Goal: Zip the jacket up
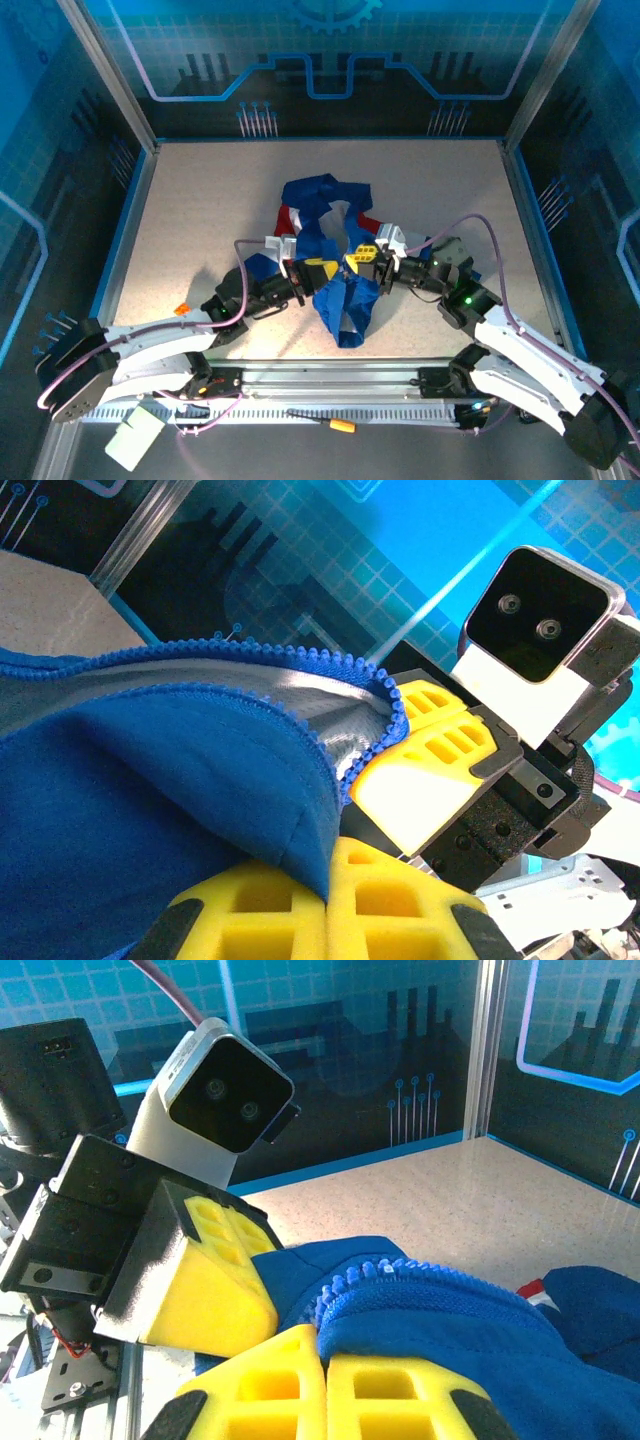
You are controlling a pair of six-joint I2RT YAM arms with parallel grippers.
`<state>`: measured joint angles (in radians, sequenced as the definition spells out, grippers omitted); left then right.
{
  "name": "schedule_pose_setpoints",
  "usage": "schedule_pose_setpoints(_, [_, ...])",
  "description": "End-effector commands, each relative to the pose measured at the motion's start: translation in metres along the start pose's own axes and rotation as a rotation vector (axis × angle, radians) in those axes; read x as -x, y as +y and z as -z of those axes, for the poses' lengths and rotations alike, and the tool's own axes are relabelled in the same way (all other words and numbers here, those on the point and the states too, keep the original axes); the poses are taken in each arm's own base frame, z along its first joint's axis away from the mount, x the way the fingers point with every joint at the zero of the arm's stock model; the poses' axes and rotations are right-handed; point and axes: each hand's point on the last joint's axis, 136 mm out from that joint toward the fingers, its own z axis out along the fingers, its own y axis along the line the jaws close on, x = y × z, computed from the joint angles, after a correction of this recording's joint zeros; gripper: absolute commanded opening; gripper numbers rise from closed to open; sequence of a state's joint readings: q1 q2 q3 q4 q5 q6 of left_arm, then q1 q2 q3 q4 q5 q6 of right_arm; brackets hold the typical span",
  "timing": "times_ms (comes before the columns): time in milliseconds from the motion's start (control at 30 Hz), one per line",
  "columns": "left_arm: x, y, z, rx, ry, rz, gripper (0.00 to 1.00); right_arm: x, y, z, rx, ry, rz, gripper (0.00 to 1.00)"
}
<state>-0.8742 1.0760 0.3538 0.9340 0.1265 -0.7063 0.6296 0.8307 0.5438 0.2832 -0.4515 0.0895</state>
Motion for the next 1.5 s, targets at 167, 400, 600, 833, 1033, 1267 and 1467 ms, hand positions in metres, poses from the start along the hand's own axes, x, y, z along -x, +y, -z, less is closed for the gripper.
schedule_pose_setpoints(167, [0.009,-0.004,0.001,-0.001,-0.066,-0.02,0.0,0.016,0.004,-0.003,-0.023,-0.081,0.031,0.0])
schedule_pose_setpoints(400, [0.01,-0.003,0.004,0.017,-0.095,-0.033,0.0,0.018,-0.002,-0.005,-0.079,-0.113,0.028,0.0])
schedule_pose_setpoints(600, [0.015,-0.001,0.007,0.038,-0.121,-0.06,0.0,0.02,-0.003,-0.008,-0.088,-0.117,0.01,0.0])
schedule_pose_setpoints(833, [0.019,0.001,0.008,0.05,-0.149,-0.075,0.0,0.021,-0.004,-0.008,-0.097,-0.125,0.008,0.0])
schedule_pose_setpoints(1033, [0.019,-0.001,0.007,0.046,-0.148,-0.086,0.0,0.024,-0.008,-0.006,-0.121,-0.134,-0.007,0.0])
schedule_pose_setpoints(1267, [0.014,-0.006,0.004,0.026,-0.136,-0.085,0.0,0.023,-0.013,-0.006,-0.149,-0.128,-0.018,0.0])
schedule_pose_setpoints(1467, [0.013,-0.007,0.0,0.025,-0.138,-0.094,0.0,0.024,-0.011,-0.009,-0.153,-0.131,-0.016,0.0])
